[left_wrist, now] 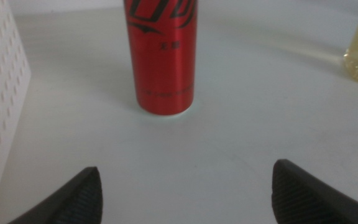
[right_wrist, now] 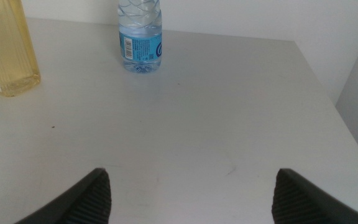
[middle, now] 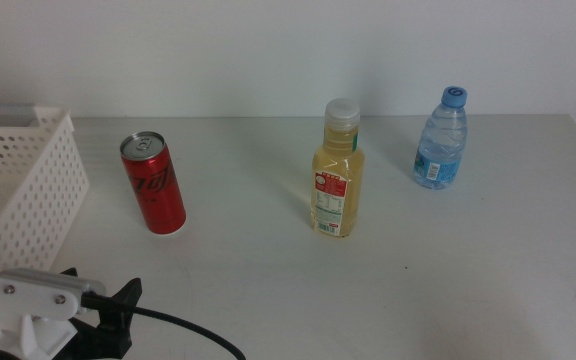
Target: Use arms to grab the bottles and put them into the dustbin to the left of the table.
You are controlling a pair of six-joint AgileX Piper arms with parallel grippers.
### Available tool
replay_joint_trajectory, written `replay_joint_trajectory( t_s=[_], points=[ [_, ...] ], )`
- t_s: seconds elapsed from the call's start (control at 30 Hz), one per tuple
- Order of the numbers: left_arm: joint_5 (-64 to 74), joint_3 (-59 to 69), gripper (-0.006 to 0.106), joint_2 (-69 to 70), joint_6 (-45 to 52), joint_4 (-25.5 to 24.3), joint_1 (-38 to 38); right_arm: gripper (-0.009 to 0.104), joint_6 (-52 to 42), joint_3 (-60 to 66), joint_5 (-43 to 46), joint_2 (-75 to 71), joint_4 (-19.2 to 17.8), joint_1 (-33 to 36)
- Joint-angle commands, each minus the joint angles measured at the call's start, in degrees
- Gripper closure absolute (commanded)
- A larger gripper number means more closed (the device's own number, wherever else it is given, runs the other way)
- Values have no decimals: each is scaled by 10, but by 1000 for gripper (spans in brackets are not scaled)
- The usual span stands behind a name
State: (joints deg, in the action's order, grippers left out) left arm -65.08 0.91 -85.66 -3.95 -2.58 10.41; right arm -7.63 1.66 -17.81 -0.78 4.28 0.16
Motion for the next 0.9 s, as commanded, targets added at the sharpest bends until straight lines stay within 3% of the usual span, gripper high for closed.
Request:
replay_joint_trajectory(
  t_s=[0.0,0.27,0.63,0.87],
  points=[
    [-102,-4,7,6,-12,18,4,29,-7,-6,44,-12,-3,-4],
    [-79,-65,7,6,-15,17,4,29,-7,-6,44,-12,-3,-4],
    [144,-241,7,-2,-9,14,3,29,-7,-6,44,-12,-3,-4],
    [150,-309,7,-63,-12,4,3,29,-7,-6,44,-12,-3,-4]
  ],
)
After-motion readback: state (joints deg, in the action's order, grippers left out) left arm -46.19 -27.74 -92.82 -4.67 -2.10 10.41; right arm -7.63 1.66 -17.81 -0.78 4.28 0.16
